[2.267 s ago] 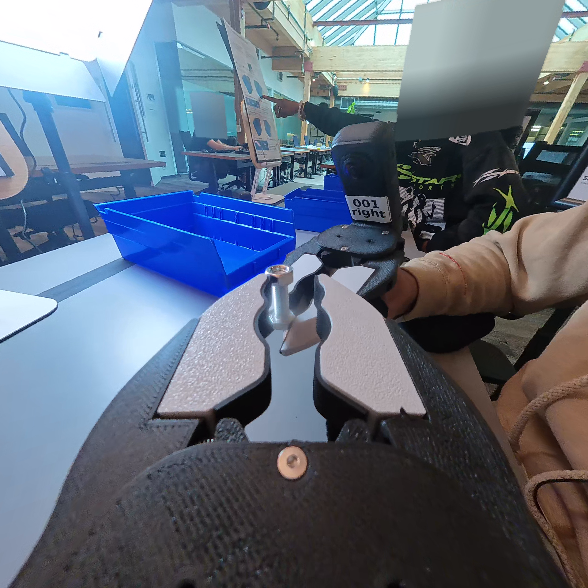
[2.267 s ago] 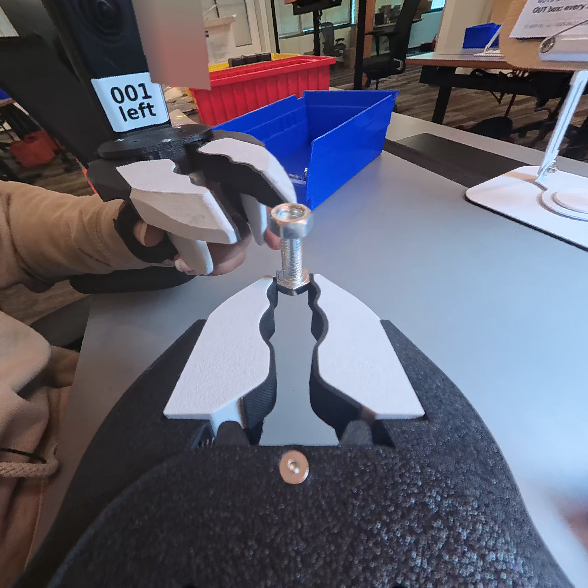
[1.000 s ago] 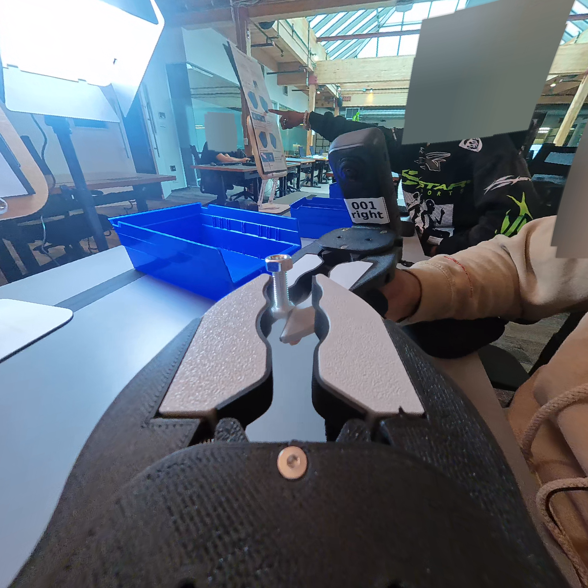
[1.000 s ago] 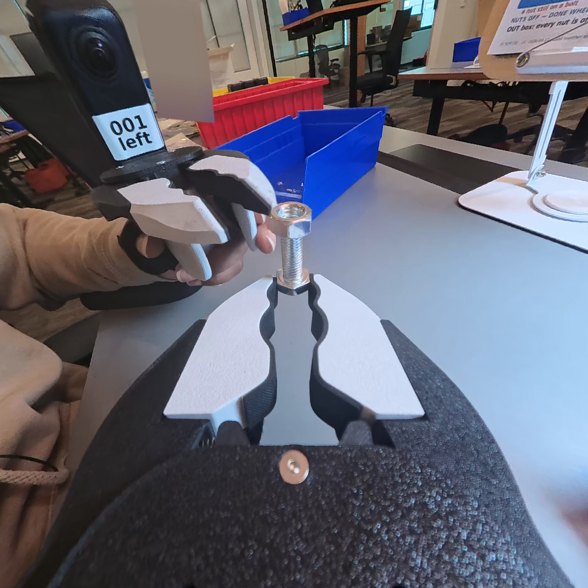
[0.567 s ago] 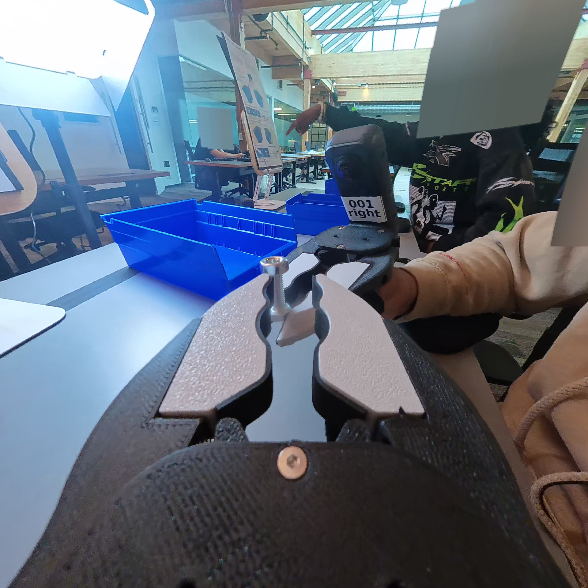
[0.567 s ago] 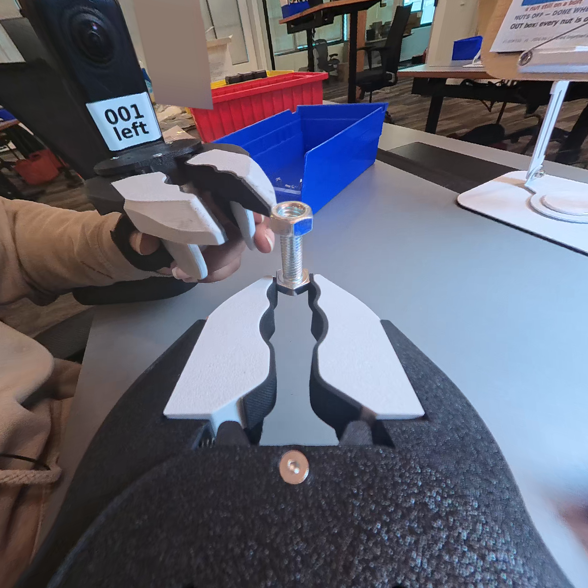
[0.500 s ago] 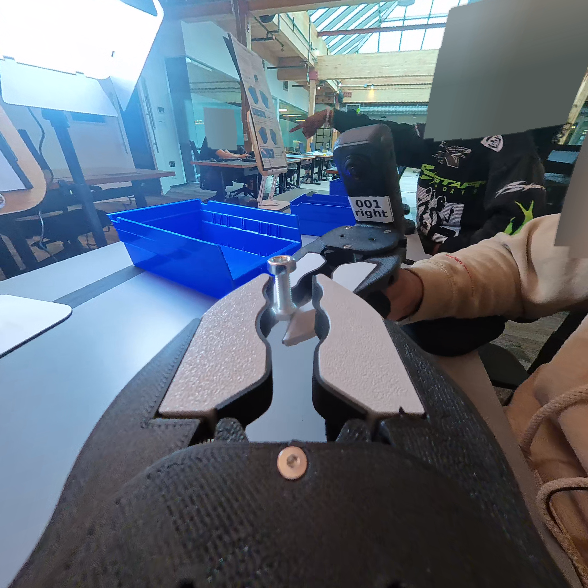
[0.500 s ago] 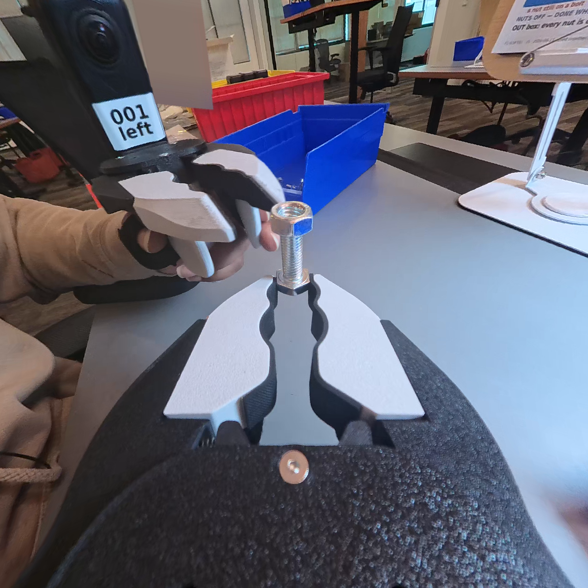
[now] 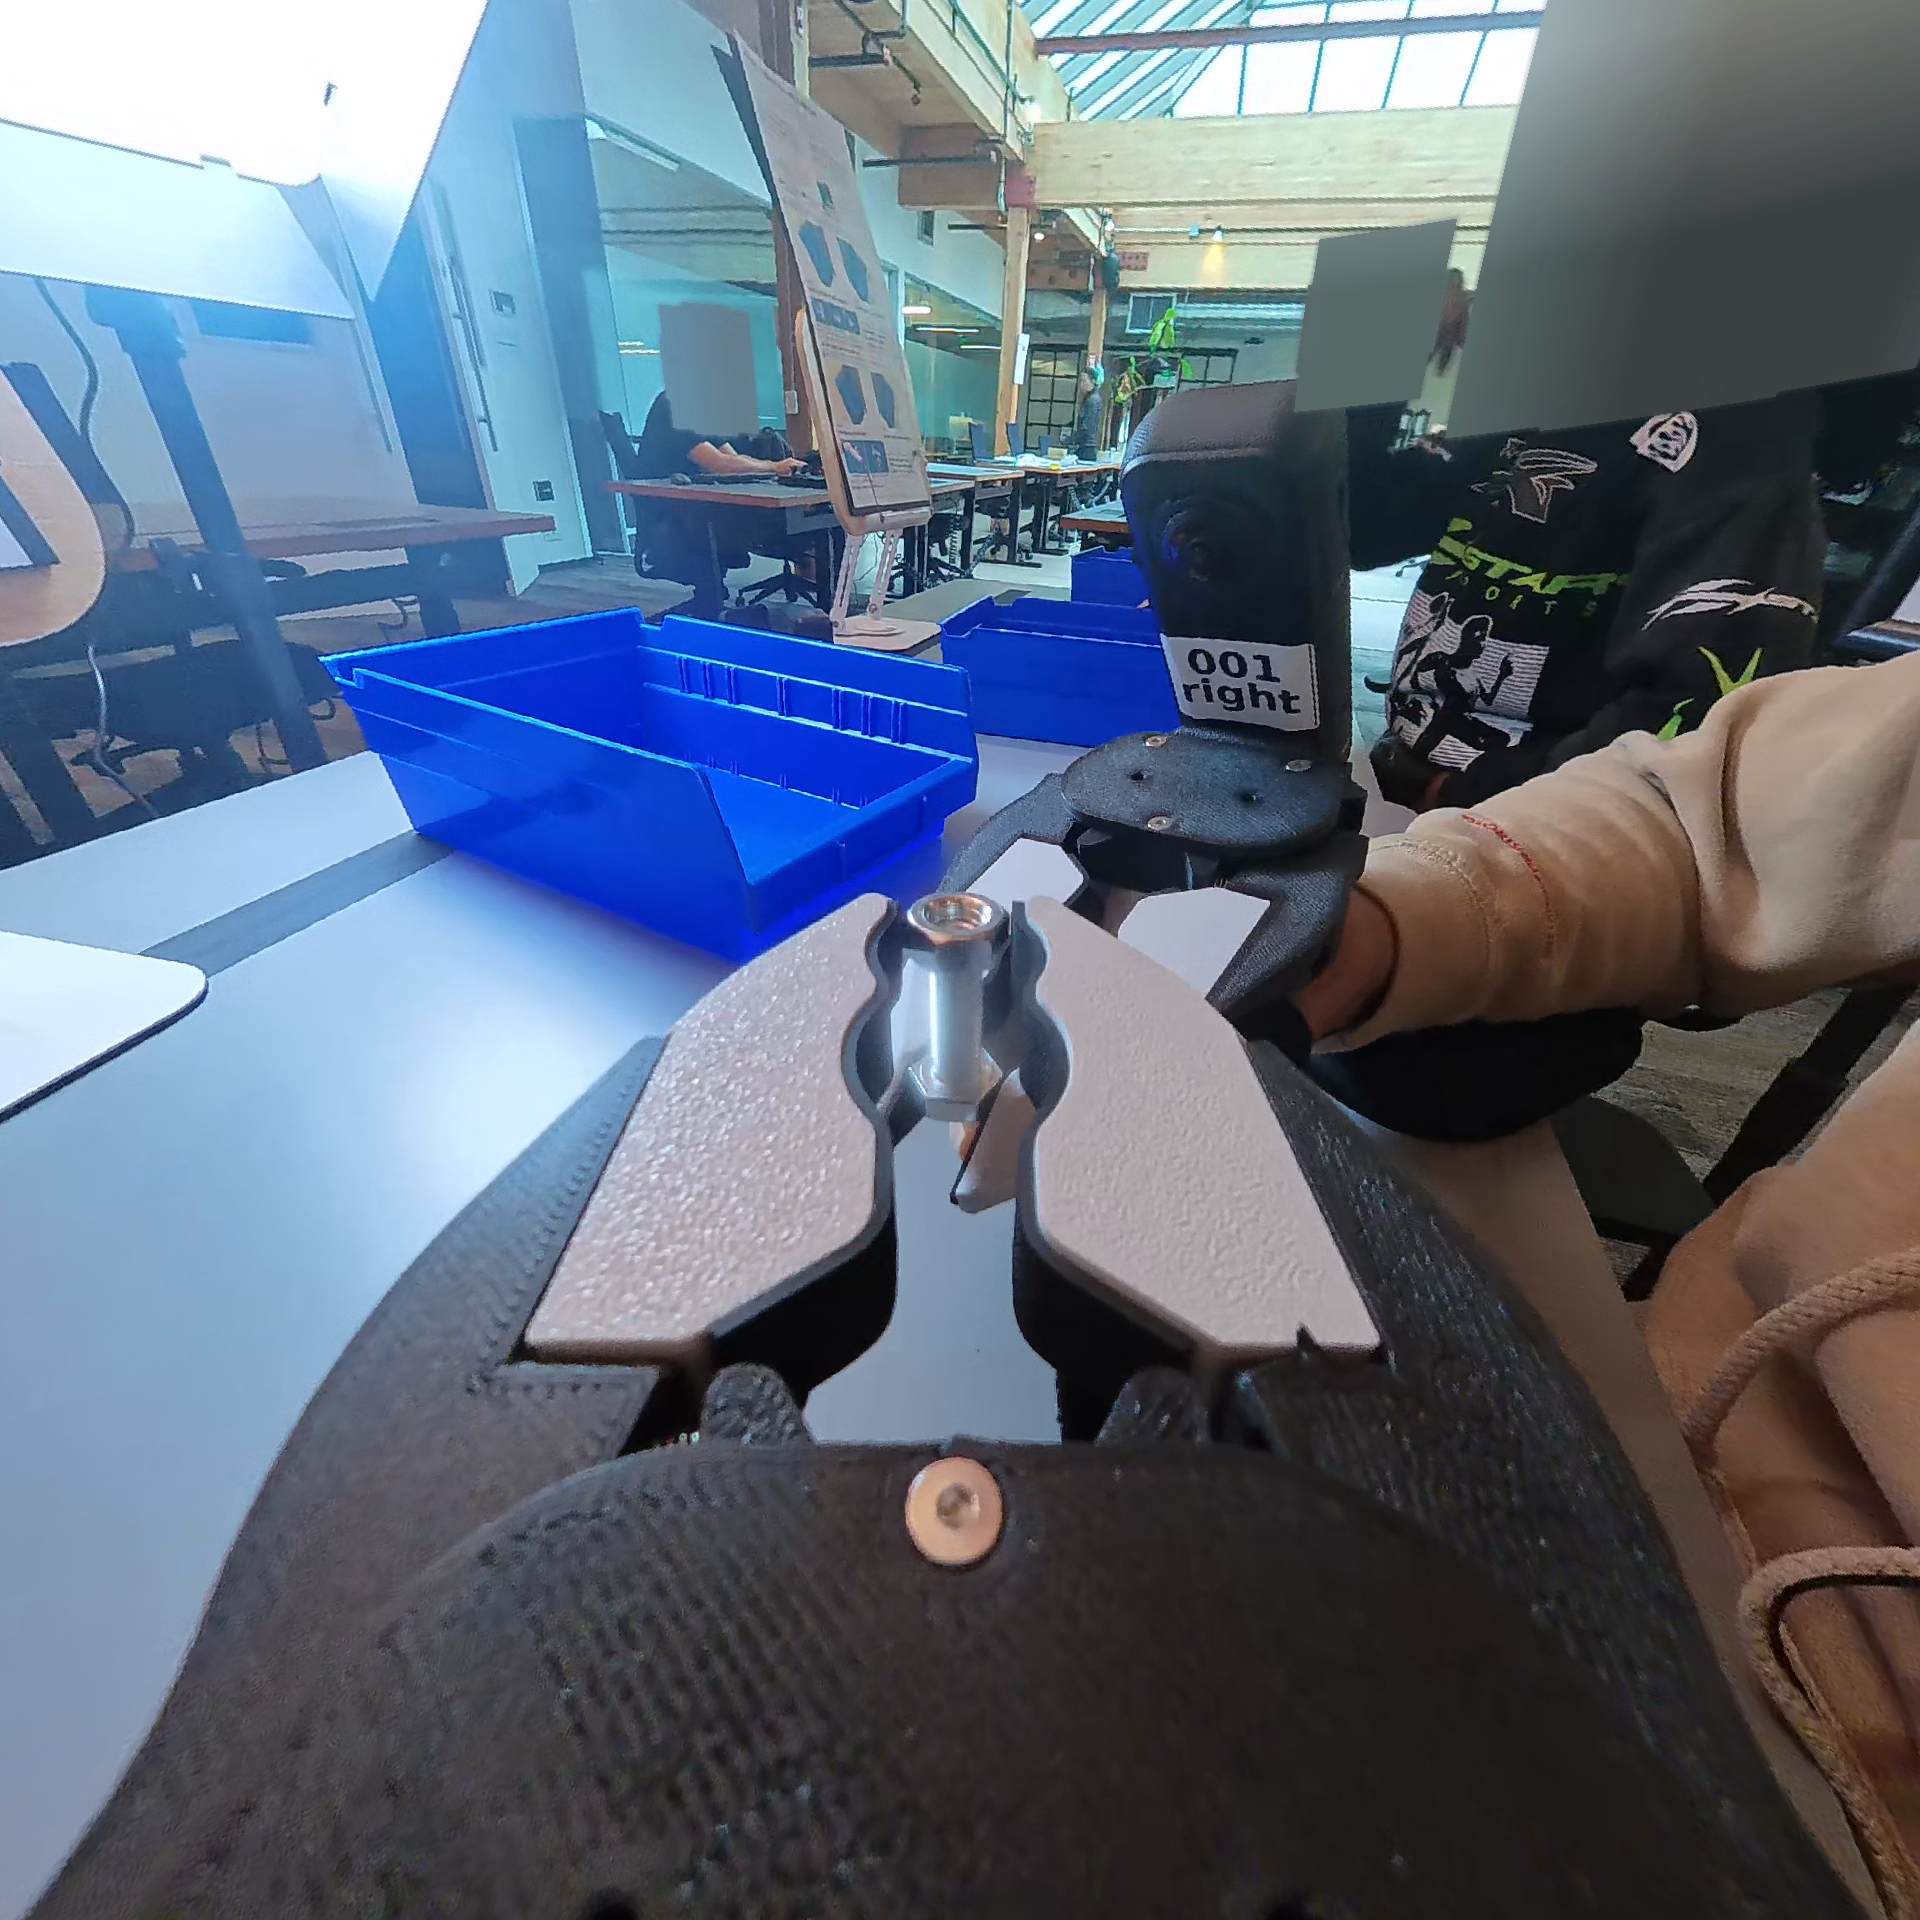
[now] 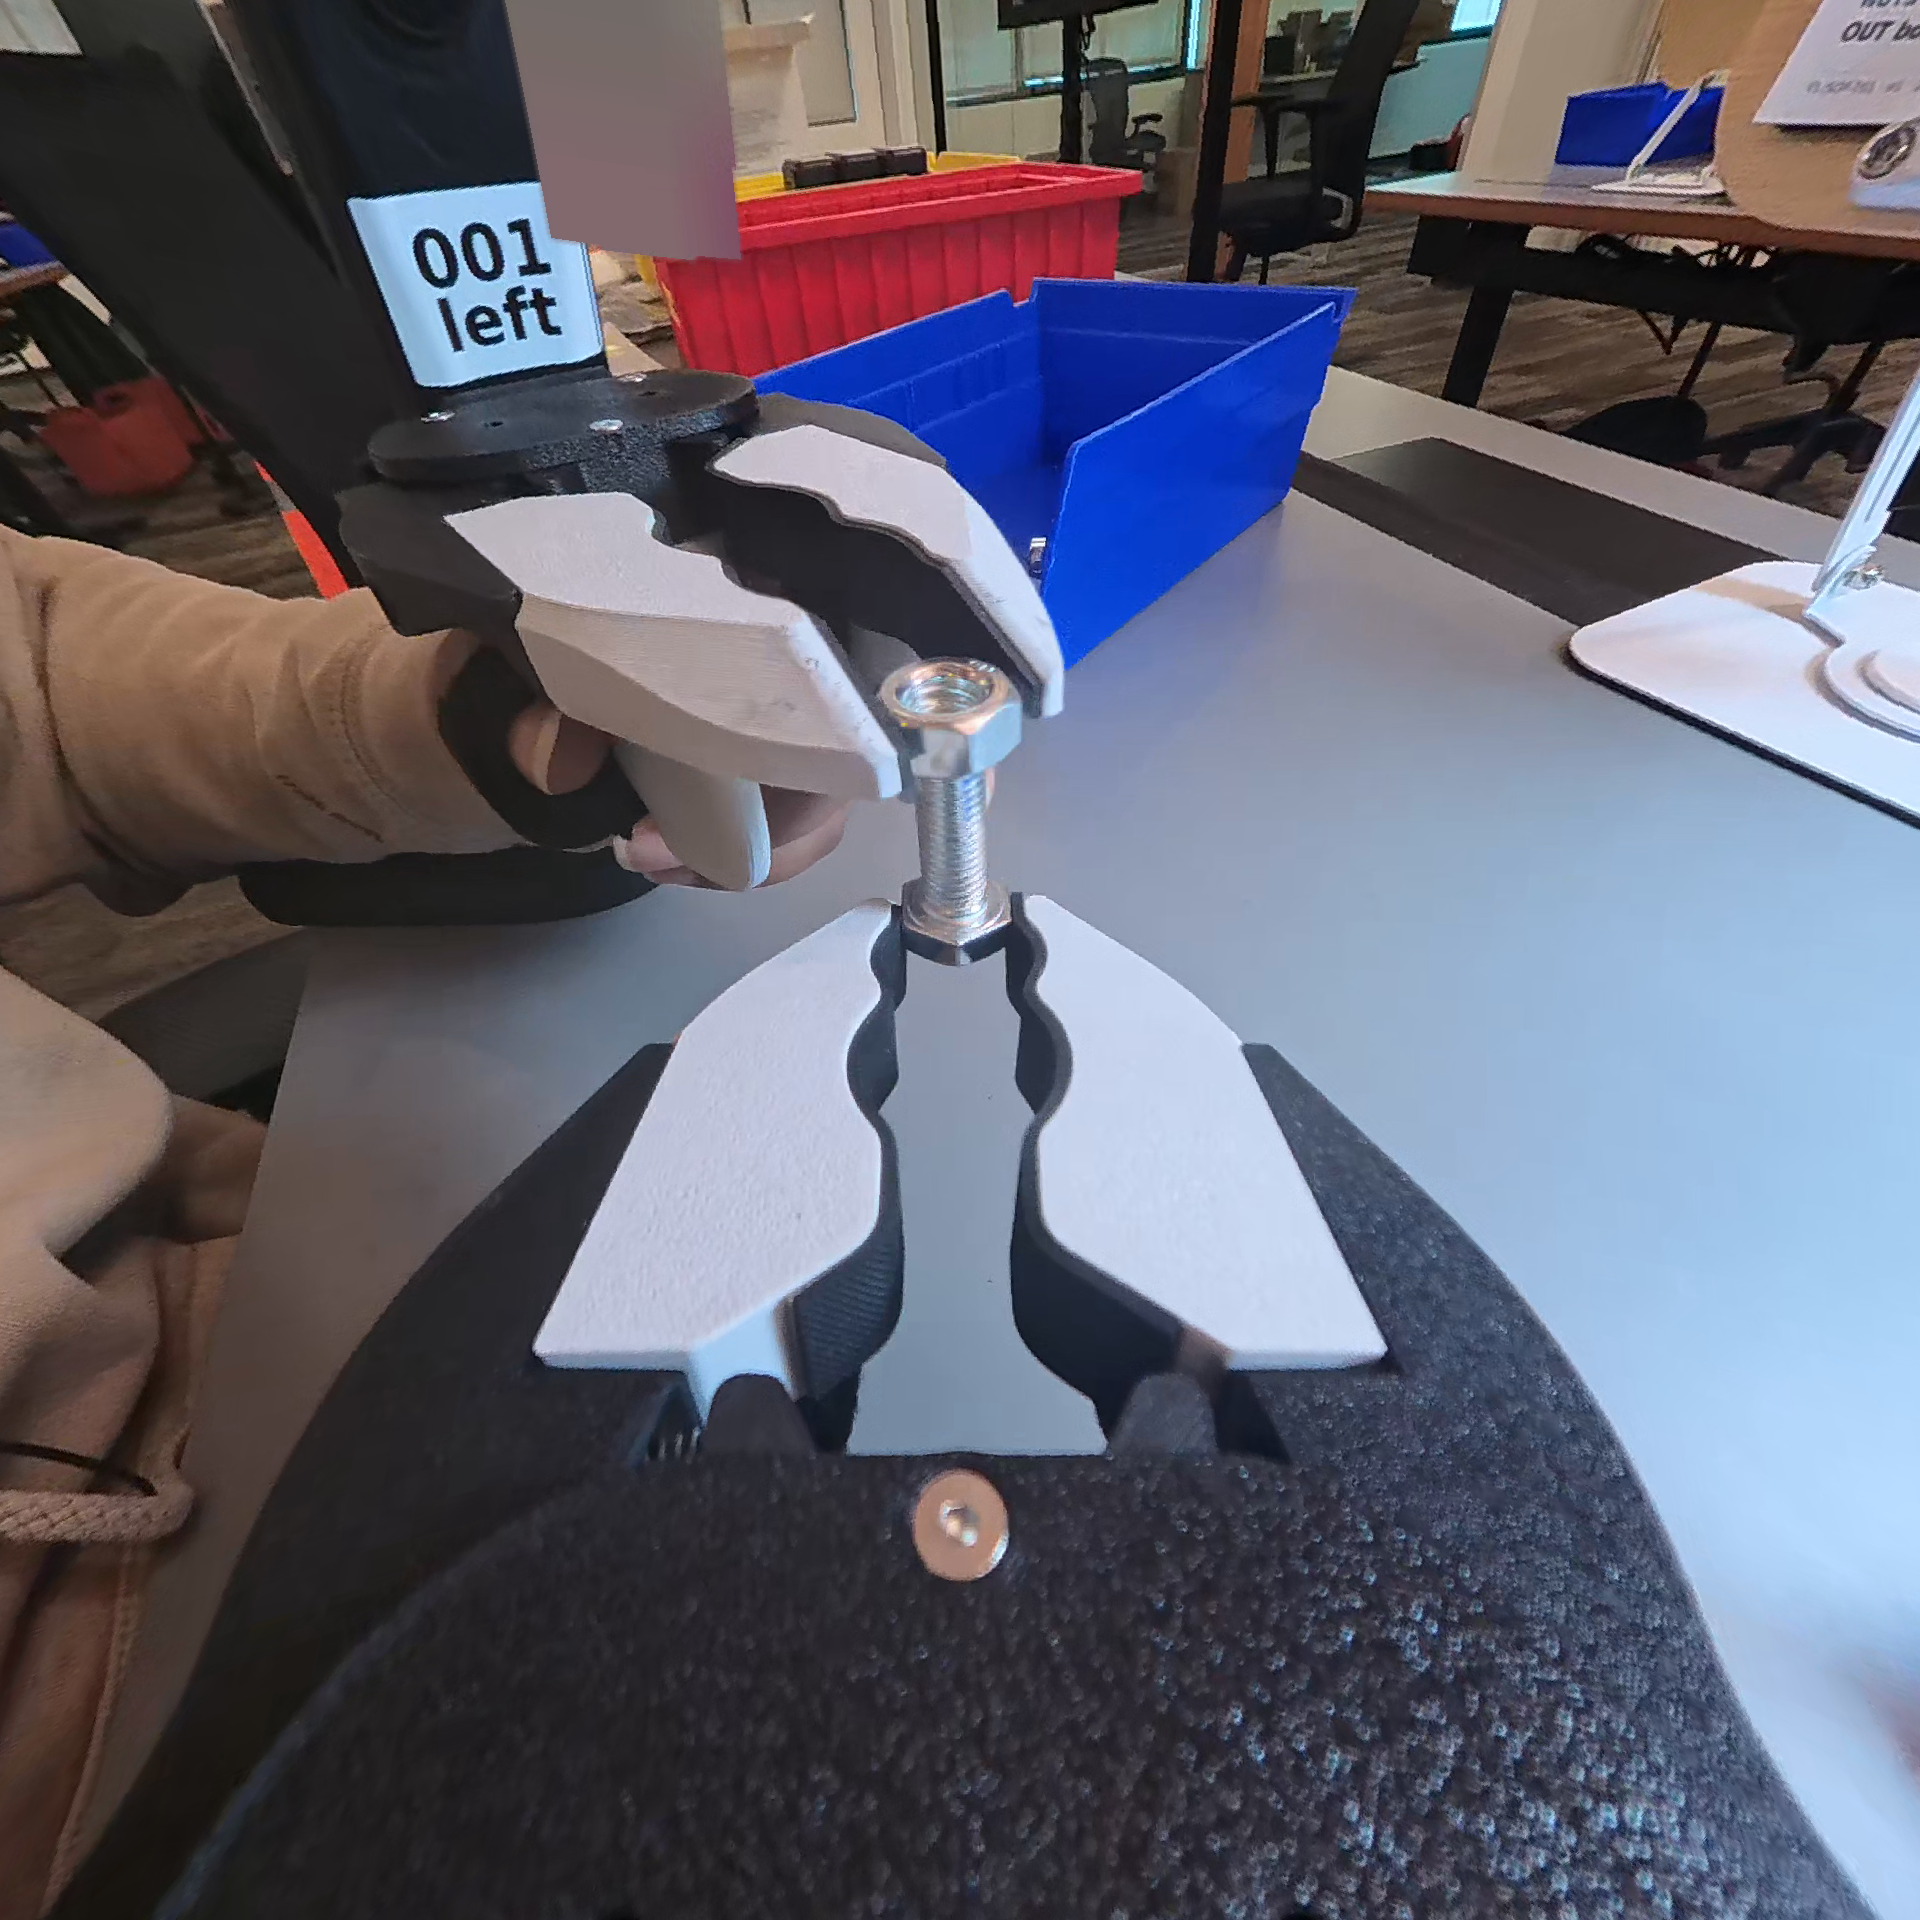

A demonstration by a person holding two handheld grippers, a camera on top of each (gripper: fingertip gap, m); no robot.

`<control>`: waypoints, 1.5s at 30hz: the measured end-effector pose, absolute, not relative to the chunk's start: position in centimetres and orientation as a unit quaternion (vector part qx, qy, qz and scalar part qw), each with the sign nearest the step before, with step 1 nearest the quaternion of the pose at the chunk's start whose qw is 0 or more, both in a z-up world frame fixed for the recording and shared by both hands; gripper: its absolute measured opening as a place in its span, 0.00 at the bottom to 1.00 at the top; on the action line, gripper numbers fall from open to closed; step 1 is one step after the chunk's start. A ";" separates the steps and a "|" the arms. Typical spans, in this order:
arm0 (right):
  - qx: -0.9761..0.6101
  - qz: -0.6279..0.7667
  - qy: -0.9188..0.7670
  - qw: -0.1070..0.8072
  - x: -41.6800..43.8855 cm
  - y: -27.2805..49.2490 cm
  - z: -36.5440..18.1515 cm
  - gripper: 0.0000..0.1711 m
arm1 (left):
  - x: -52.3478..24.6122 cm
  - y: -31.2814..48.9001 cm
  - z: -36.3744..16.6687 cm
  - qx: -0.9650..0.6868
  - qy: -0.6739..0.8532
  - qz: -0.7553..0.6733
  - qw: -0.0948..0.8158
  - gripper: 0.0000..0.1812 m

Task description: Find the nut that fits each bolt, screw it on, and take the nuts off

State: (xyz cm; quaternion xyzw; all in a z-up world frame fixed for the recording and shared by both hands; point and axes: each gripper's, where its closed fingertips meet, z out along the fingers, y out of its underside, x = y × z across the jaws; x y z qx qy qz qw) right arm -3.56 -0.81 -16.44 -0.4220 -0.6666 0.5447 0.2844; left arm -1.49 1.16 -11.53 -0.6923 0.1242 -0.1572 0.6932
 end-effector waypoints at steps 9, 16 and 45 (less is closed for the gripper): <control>-0.432 0.541 -0.663 0.285 -3.7 -0.5 -16.6 0.11 | -1.8 1.3 -11.7 -0.698 0.117 -0.140 0.693 0.10; -0.443 0.532 -0.661 0.289 -3.8 -0.1 -16.8 0.11 | -2.2 1.4 -12.0 -0.706 0.110 -0.105 0.691 0.10; -0.446 0.532 -0.651 0.306 -3.9 0.7 -16.2 0.11 | -1.7 0.9 -11.3 -0.689 0.117 -0.120 0.705 0.10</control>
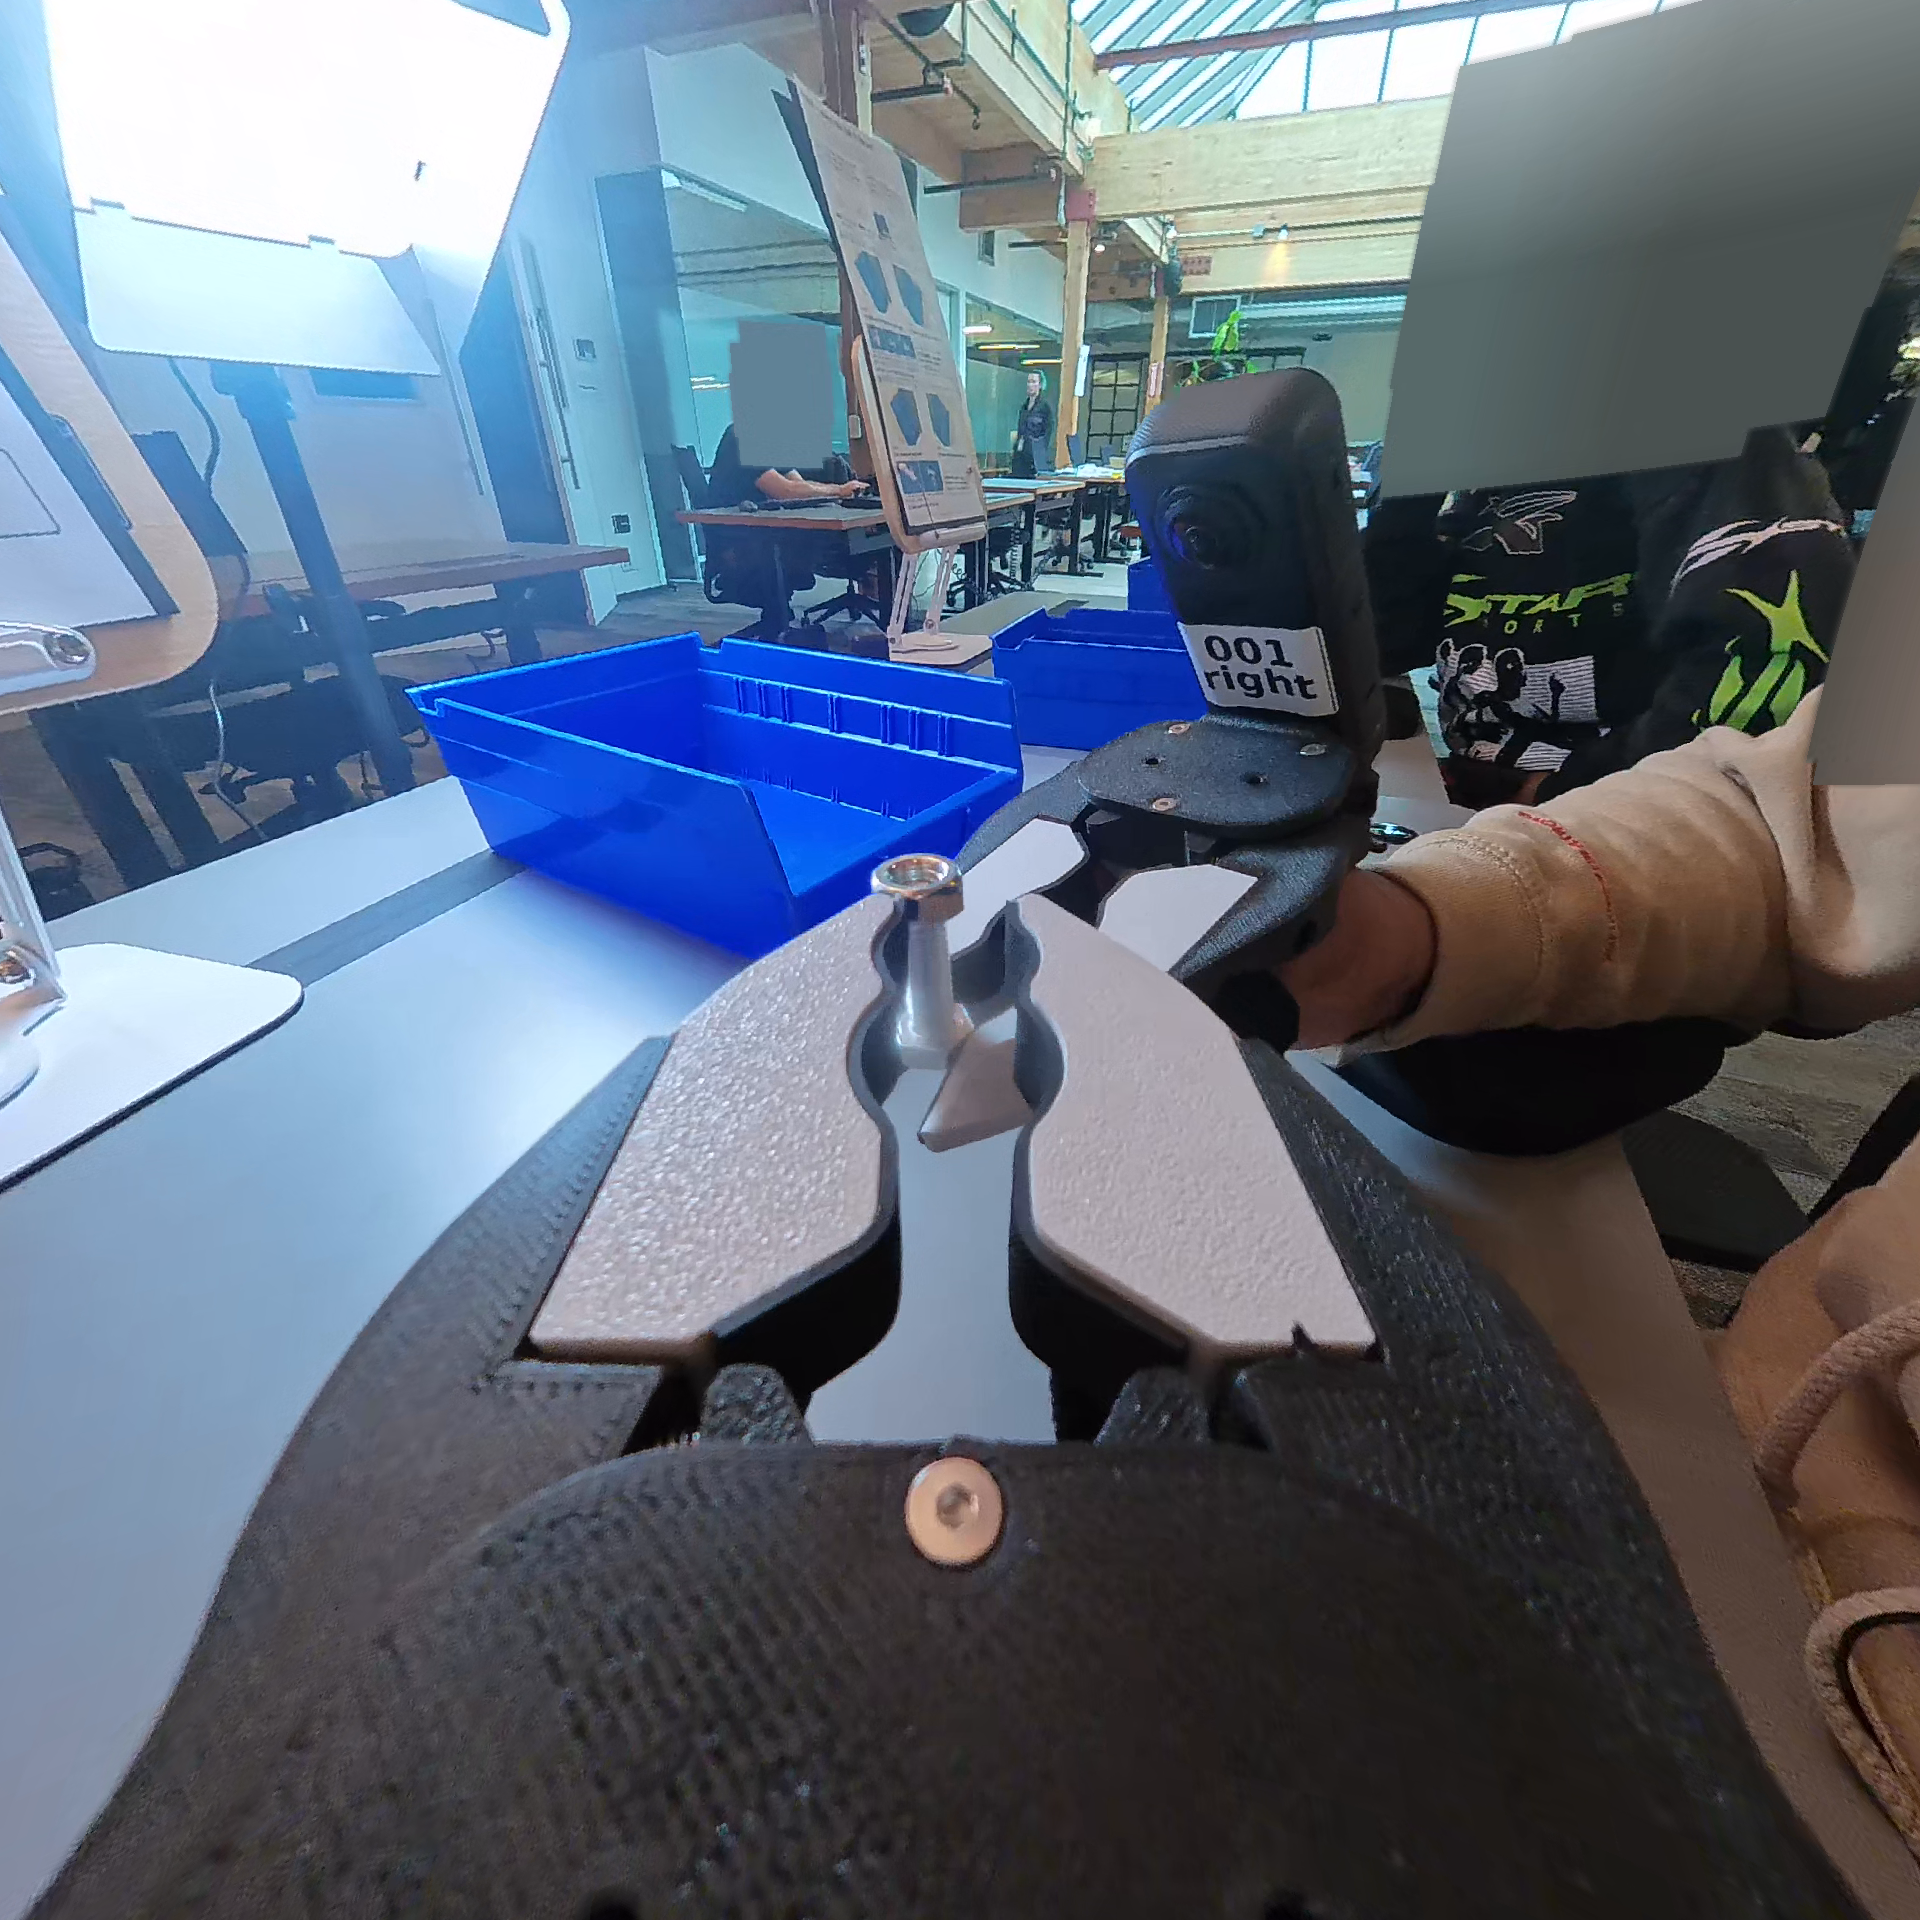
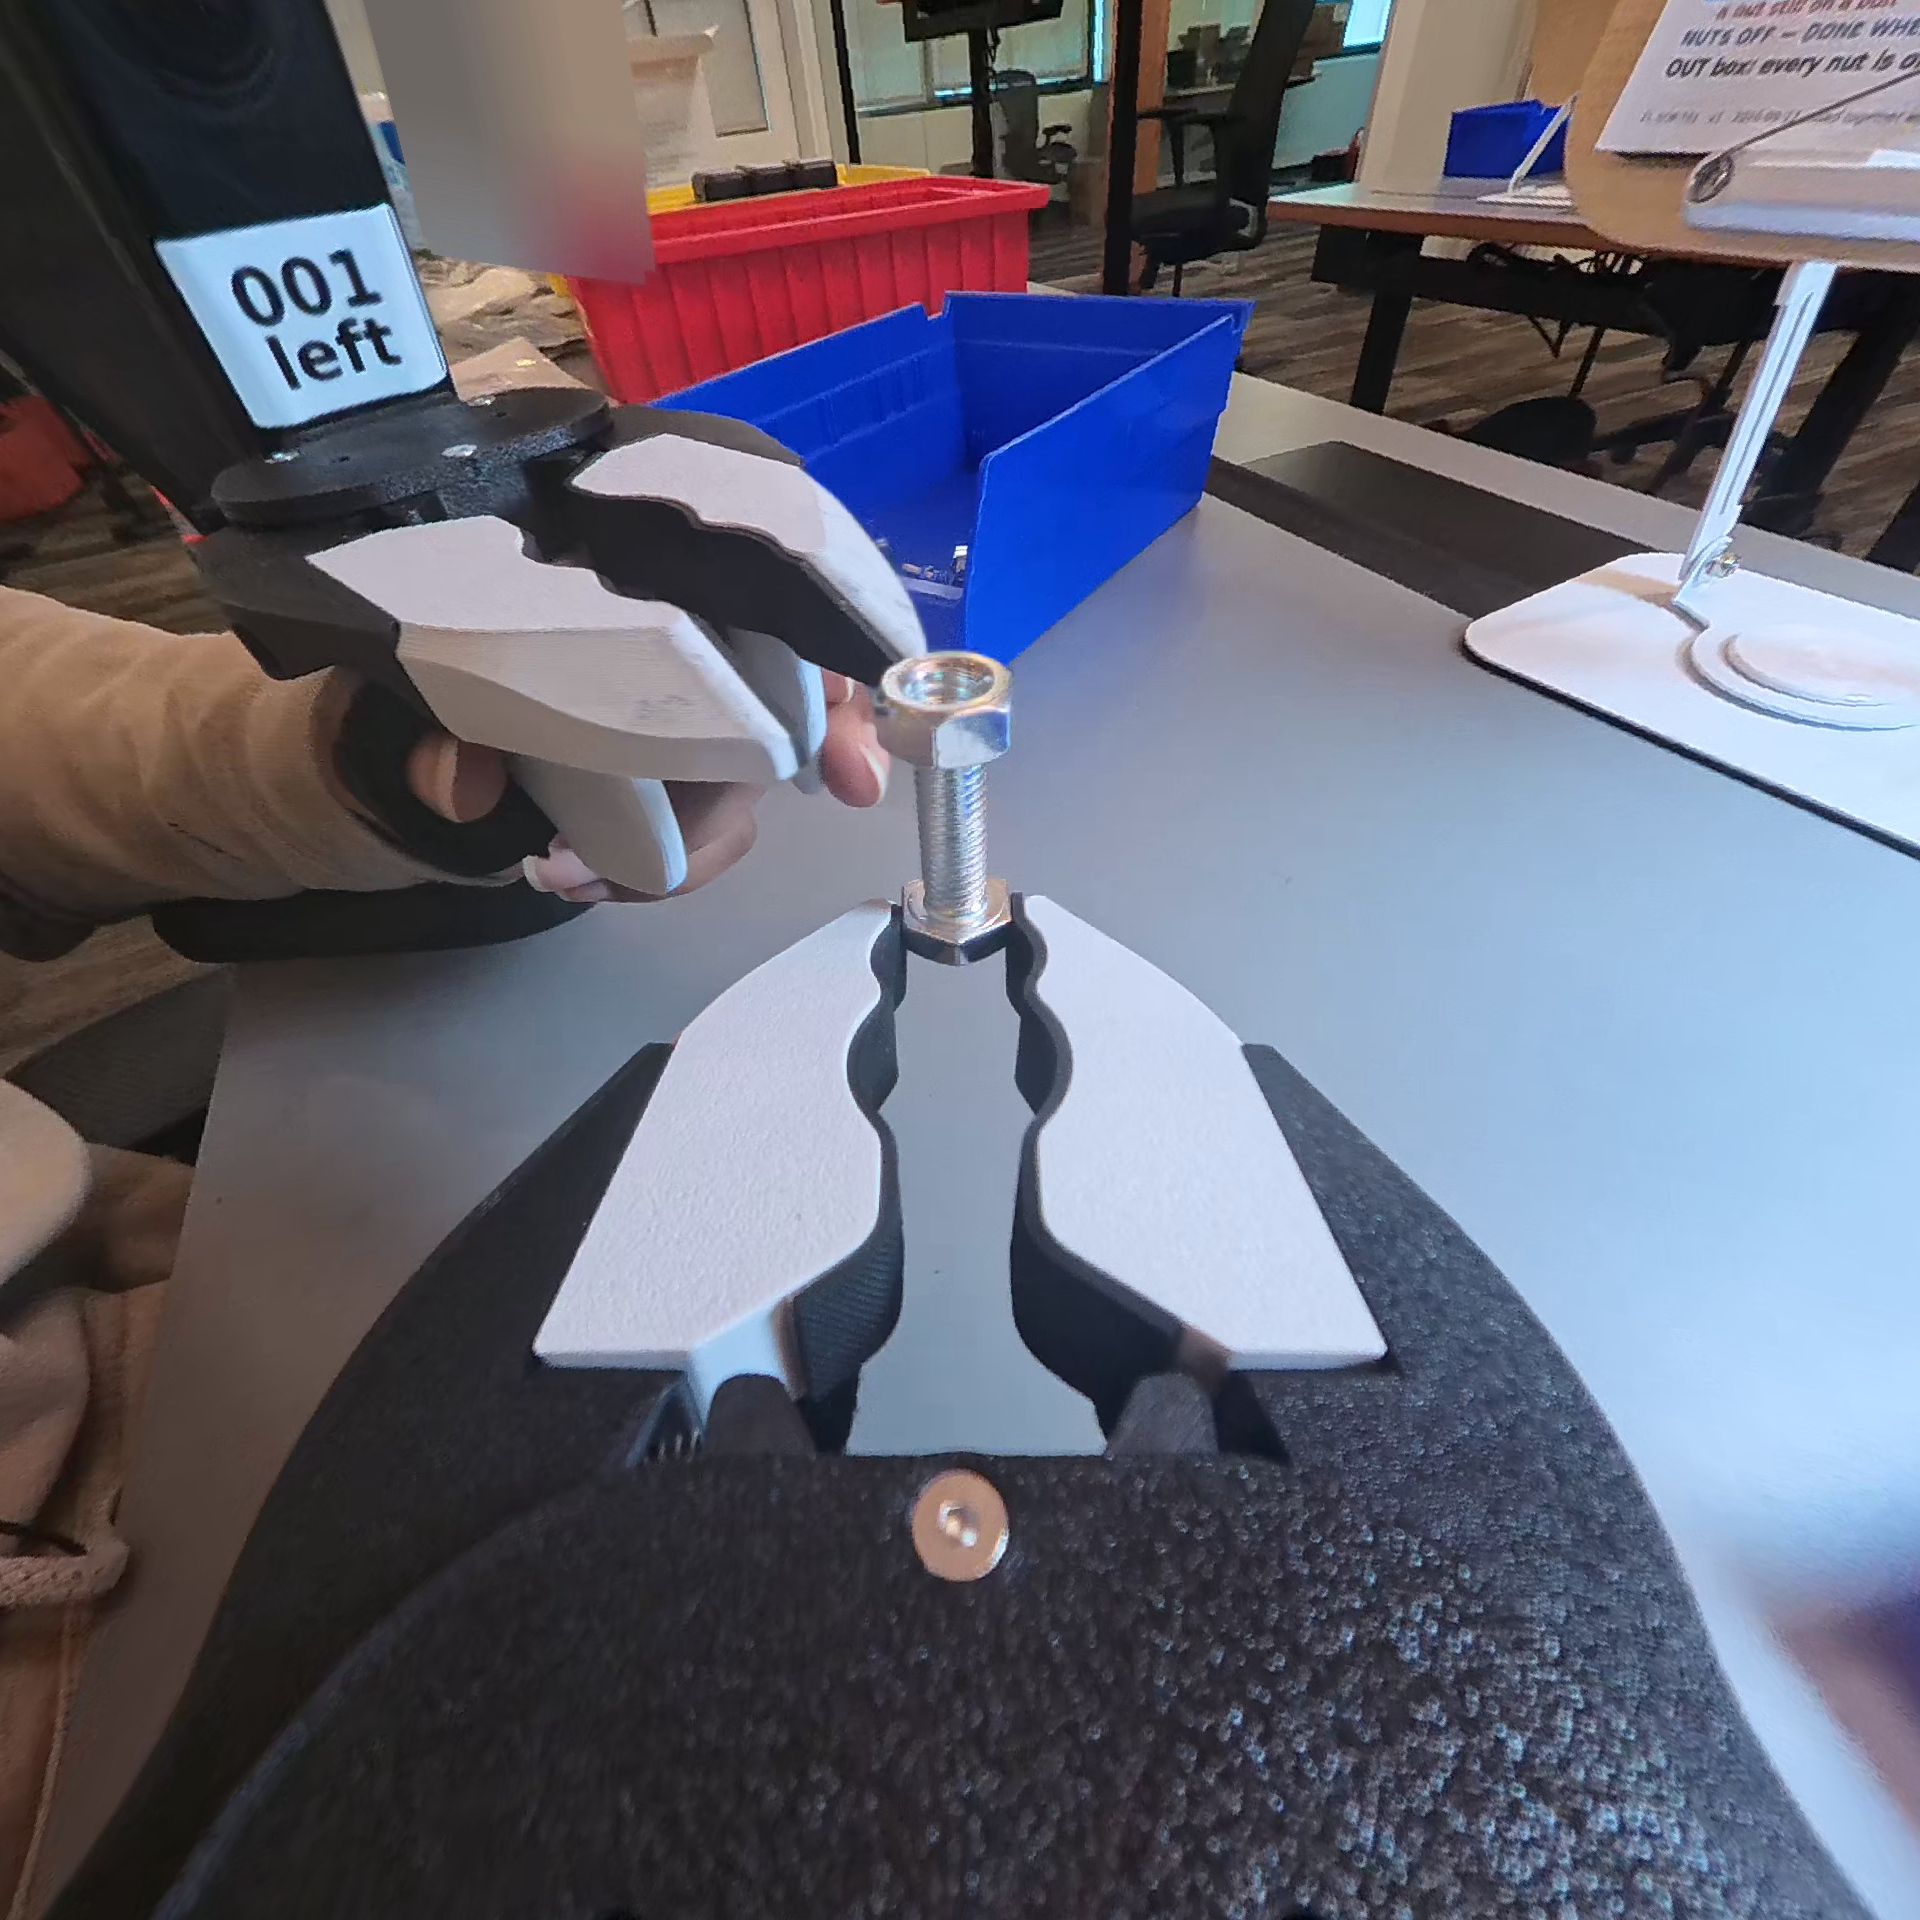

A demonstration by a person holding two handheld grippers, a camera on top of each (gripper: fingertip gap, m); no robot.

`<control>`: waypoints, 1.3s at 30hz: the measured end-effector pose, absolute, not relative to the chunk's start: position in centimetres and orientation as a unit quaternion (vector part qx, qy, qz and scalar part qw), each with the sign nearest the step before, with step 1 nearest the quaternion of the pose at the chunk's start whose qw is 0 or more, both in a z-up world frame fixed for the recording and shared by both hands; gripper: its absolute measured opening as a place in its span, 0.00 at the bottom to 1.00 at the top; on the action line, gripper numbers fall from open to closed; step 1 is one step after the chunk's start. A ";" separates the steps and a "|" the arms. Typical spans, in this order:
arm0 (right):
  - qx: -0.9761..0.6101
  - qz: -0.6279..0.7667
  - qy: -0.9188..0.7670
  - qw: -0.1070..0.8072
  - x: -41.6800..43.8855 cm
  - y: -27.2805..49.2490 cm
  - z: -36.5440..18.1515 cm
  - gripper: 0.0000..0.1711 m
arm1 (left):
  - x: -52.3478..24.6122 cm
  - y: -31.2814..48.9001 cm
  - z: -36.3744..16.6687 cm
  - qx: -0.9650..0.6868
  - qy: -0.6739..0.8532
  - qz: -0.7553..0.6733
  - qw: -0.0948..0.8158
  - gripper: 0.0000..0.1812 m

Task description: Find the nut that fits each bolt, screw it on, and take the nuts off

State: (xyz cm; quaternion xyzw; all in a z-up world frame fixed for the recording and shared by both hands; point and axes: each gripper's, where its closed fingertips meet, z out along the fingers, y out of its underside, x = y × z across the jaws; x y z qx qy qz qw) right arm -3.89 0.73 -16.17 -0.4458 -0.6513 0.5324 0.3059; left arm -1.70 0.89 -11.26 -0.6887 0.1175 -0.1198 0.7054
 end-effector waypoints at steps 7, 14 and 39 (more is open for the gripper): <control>-0.435 0.542 -0.649 0.310 -3.7 0.5 -15.6 0.11 | -1.7 0.7 -10.8 -0.677 0.115 -0.144 0.713 0.17; -0.410 0.542 -0.670 0.300 -3.4 -1.0 -16.0 0.11 | -1.1 0.8 -11.2 -0.682 0.130 -0.149 0.704 0.12; -0.435 0.544 -0.648 0.309 -3.6 0.0 -15.8 0.11 | -1.9 0.9 -10.8 -0.676 0.103 -0.144 0.715 0.15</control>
